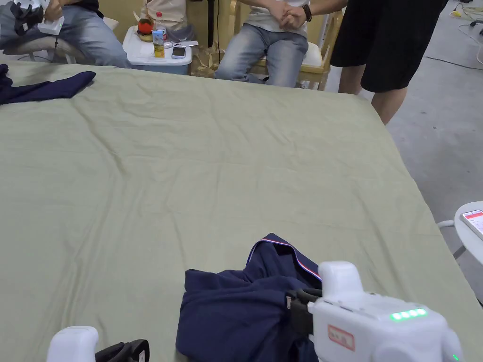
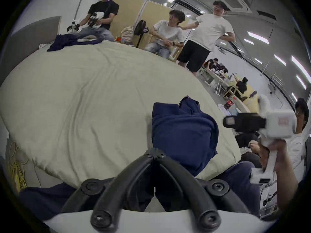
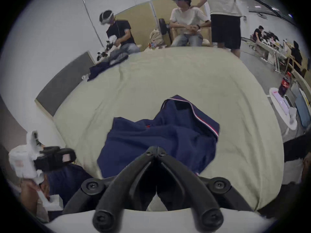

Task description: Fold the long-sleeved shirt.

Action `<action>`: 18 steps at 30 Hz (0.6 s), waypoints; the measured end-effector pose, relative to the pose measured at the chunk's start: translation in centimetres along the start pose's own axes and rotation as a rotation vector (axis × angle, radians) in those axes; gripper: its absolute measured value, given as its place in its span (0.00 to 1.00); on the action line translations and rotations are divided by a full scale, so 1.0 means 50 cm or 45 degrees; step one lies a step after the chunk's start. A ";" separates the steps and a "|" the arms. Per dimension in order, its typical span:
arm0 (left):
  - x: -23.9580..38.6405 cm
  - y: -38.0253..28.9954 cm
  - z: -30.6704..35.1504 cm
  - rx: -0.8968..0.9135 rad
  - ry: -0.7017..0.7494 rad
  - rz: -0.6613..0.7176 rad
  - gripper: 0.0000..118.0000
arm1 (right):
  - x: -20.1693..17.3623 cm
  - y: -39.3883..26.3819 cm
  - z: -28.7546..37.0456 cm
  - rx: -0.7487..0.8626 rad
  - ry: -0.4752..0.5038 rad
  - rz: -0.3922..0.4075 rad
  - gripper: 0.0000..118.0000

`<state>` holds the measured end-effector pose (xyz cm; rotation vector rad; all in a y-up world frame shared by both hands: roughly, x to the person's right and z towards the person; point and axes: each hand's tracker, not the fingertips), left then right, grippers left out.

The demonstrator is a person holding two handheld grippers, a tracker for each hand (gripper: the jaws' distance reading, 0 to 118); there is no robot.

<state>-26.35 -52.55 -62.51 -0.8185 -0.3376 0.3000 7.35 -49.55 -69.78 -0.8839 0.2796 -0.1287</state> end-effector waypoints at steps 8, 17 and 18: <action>-0.002 0.039 -0.036 -0.026 -0.026 0.020 0.02 | 0.047 -0.032 -0.191 -0.252 -0.127 0.055 0.01; -0.026 0.111 -0.128 -0.166 -0.240 0.080 0.88 | 0.072 -0.029 -0.195 -0.310 -0.083 -0.023 0.01; -0.025 0.119 -0.143 -0.186 -0.252 0.082 0.88 | 0.071 -0.030 -0.196 -0.310 -0.082 -0.020 0.01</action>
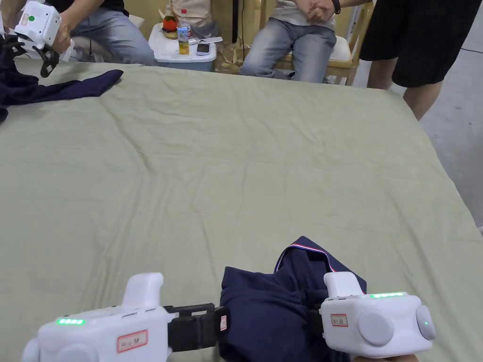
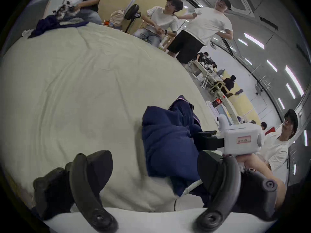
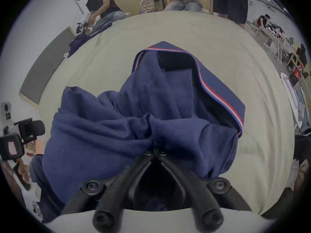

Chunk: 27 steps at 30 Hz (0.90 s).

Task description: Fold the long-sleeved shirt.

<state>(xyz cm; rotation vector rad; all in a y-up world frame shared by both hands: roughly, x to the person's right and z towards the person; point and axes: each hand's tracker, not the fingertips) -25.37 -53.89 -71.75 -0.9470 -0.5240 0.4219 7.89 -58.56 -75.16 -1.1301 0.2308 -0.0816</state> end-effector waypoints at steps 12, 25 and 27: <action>0.008 0.037 -0.197 -0.291 -0.198 0.137 0.53 | 0.003 0.002 0.004 -0.011 0.011 0.010 0.01; 0.012 0.050 -0.169 -0.279 -0.060 0.038 0.22 | -0.005 0.004 0.038 0.016 0.039 -0.007 0.01; -0.011 0.058 -0.163 -0.278 -0.059 0.046 0.21 | -0.007 0.000 0.058 0.046 0.047 -0.016 0.01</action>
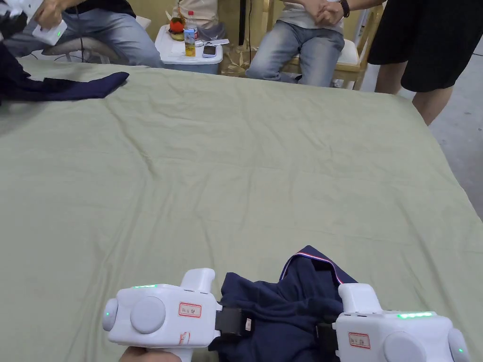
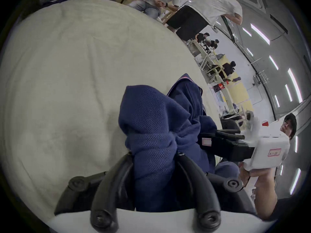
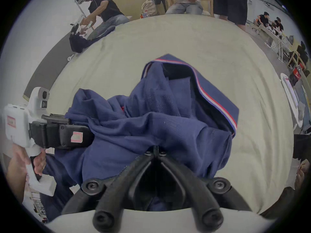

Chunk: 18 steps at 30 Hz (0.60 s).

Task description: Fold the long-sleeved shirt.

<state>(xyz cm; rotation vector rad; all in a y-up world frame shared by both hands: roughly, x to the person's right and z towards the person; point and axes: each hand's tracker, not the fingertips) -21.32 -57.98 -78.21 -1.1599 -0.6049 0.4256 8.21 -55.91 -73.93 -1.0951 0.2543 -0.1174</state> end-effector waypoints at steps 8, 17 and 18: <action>-0.137 0.026 0.126 0.076 0.106 0.140 0.19 | -0.021 -0.030 0.056 0.054 -0.030 0.051 0.01; -0.383 0.088 0.386 0.177 0.476 0.176 0.19 | -0.061 -0.054 0.068 0.065 -0.062 0.046 0.01; -0.418 0.095 0.422 0.193 0.524 0.185 0.19 | -0.064 -0.054 0.071 0.067 -0.059 0.039 0.01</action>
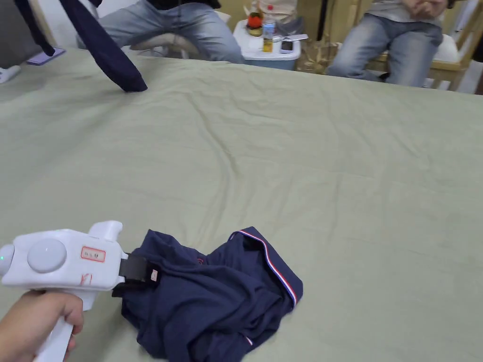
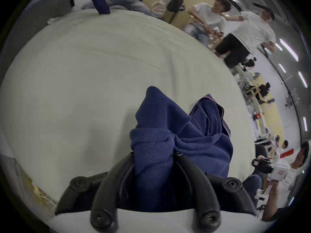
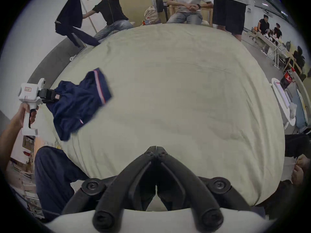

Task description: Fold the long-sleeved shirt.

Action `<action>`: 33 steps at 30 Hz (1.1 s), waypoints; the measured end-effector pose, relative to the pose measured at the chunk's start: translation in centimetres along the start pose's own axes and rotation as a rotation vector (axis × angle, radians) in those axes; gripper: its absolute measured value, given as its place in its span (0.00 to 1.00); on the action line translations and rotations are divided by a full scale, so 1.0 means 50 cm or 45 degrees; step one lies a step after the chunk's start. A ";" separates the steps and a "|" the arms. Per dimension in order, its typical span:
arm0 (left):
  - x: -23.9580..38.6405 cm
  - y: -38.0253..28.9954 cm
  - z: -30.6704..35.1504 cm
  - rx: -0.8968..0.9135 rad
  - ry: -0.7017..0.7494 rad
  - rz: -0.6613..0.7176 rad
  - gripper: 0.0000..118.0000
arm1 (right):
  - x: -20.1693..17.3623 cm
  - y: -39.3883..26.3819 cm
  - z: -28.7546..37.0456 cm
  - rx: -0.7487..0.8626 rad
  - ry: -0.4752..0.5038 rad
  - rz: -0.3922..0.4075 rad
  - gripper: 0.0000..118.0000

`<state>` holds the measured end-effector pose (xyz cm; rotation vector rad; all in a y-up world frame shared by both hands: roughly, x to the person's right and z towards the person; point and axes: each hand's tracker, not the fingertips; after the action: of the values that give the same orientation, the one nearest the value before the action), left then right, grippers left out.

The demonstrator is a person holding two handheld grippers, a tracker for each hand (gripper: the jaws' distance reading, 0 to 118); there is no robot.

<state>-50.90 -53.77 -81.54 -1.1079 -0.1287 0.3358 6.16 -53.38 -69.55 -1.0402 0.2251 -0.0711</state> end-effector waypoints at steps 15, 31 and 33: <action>-0.246 0.077 0.097 -0.009 0.478 0.070 0.40 | -0.025 0.013 0.020 0.030 -0.016 -0.053 0.01; 0.082 -0.121 0.302 0.458 0.359 -0.042 0.65 | -0.384 0.119 0.058 0.217 0.551 0.241 0.01; 0.143 -0.182 0.336 0.493 0.327 -0.043 0.32 | -0.430 0.117 0.075 0.236 0.590 0.296 0.01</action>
<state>-46.83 -40.74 -66.42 -0.7551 0.1415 0.1754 -14.27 -43.72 -69.52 -0.7961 0.7450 -0.1199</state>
